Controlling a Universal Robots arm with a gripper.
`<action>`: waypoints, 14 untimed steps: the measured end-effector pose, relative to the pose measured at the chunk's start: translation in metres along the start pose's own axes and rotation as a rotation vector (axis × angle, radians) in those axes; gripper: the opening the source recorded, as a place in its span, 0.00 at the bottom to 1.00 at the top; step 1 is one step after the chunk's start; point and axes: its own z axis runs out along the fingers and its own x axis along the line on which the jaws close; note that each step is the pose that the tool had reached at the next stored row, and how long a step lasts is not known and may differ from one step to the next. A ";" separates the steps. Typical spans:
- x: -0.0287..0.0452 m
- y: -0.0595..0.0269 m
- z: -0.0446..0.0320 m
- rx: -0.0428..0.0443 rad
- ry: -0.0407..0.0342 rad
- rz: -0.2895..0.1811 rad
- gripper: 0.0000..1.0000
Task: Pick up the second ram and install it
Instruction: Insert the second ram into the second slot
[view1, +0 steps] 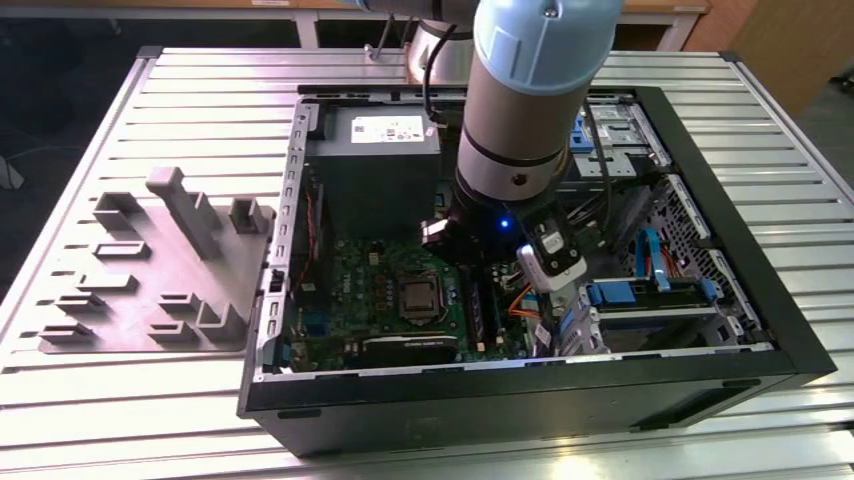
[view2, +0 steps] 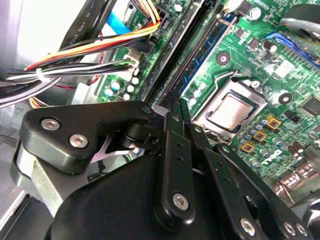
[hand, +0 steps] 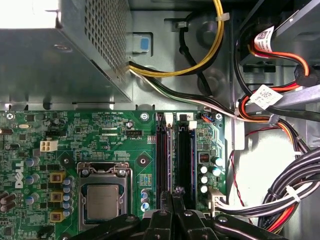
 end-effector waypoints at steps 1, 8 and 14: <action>0.0000 0.0000 0.0001 -0.0001 0.0000 0.000 0.11; 0.0000 -0.0003 0.0046 -0.0001 0.0000 0.000 0.11; 0.0001 -0.0004 0.0073 0.0004 0.0002 0.000 0.11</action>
